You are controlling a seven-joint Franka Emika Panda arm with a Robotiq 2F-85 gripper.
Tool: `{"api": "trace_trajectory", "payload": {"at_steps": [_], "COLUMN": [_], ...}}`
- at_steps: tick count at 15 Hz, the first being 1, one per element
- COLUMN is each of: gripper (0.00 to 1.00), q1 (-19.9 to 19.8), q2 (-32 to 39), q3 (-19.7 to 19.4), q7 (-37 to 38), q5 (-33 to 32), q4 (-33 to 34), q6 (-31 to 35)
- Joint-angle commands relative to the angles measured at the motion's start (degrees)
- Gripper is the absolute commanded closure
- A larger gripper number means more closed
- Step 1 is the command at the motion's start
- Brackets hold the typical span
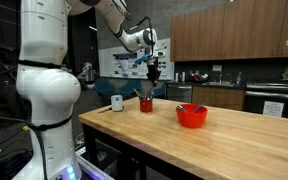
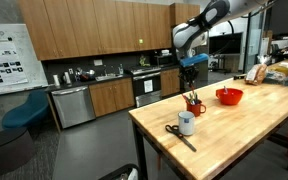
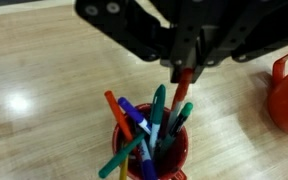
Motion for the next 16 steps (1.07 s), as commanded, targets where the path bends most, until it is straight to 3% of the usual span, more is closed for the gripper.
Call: {"api": "trace_trajectory", "payload": {"at_steps": [1, 9, 10, 16], "gripper": [0.90, 0.90, 0.98, 0.98], "q1": [-0.15, -0.15, -0.15, -0.41], "q2": [0.02, 0.02, 0.02, -0.97], "q3": [0.15, 0.14, 0.14, 0.04], "q7": [-0.03, -0.03, -0.03, -1.98], "q5": [0.00, 0.00, 0.00, 0.25], "q4": [0.14, 0.14, 0.14, 1.11], "q6": [-0.18, -0.20, -0.20, -1.40]}}
